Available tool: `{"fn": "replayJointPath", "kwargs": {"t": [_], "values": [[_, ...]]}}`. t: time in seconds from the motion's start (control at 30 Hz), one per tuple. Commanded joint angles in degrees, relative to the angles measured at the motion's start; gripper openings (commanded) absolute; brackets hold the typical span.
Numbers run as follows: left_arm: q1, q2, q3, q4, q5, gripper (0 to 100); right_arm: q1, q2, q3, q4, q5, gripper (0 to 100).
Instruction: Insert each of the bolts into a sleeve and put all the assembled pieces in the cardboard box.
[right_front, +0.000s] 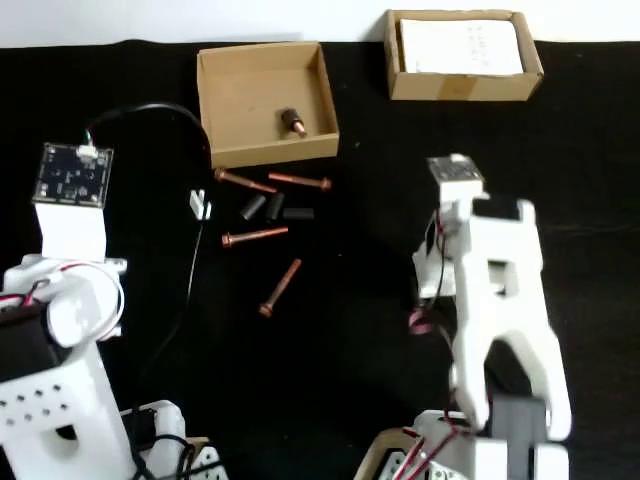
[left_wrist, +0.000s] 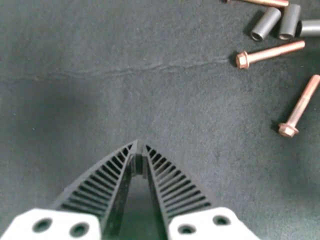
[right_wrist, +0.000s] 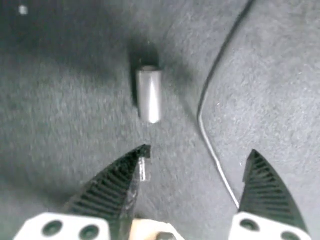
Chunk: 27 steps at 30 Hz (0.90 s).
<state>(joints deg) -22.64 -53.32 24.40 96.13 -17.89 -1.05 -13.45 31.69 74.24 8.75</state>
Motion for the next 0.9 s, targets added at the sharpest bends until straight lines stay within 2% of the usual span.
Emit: {"fn": "replayJointPath", "kwargs": {"t": [0.0,0.2,0.7,0.87], "values": [[0.57,-0.57,1.63,-0.62,-0.35,1,-3.03,-3.03,5.49,-7.43,-2.29,28.6],[0.57,-0.57,3.12,-0.62,-0.44,1,-10.07,-3.03,10.42,-15.08,-8.44,28.6],[0.57,-0.57,3.21,-2.37,-0.44,1,-9.98,-2.68,19.47,-28.44,-8.70,28.6],[0.57,-0.57,3.21,-2.64,-0.44,1,-9.98,4.09,19.65,-30.55,-8.70,28.5]]}}
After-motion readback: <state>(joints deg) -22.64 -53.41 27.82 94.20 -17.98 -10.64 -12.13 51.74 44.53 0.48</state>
